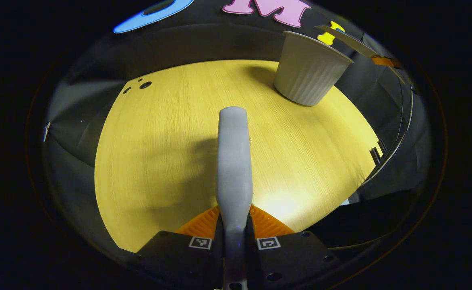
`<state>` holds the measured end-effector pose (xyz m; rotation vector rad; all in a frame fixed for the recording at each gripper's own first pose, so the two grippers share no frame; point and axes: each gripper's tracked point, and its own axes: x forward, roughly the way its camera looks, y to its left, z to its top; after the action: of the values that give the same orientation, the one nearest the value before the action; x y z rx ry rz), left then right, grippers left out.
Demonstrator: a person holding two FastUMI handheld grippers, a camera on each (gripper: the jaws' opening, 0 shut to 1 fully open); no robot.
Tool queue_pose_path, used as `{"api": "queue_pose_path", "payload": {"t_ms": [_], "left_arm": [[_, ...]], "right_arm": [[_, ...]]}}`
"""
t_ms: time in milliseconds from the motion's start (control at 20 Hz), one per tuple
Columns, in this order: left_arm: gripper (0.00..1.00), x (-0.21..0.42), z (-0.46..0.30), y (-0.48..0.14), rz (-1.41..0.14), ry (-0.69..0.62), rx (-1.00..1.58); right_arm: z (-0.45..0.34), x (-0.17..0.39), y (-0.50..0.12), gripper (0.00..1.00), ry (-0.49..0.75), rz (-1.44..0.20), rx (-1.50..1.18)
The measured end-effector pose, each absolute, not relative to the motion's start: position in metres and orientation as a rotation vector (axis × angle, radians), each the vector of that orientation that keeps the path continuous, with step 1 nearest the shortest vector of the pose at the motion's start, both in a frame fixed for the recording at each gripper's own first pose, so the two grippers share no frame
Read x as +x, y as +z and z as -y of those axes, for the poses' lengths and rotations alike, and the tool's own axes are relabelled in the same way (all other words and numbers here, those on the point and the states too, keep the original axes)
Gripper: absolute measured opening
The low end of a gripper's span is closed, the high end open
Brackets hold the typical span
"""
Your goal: Pick up the small broom and dustpan from the desktop, sweep the trash into the dustpan with the broom, and then empty the trash into the garbage bin.
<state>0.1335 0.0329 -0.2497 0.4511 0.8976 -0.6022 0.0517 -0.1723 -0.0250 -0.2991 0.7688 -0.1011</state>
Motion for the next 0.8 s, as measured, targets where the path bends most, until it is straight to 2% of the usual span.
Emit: {"api": "queue_pose_path", "payload": {"t_ms": [300,800], "left_arm": [[0.27,0.147,-0.019,-0.246,-0.904,-0.579,0.443],[0.26,0.153,0.007,-0.244,-0.912,-0.609,0.457]], "right_arm": [[0.215,0.100,-0.052,0.32,-0.225,-0.745,-0.390],[0.238,0.112,-0.054,0.33,-0.376,-0.615,-0.860]]}}
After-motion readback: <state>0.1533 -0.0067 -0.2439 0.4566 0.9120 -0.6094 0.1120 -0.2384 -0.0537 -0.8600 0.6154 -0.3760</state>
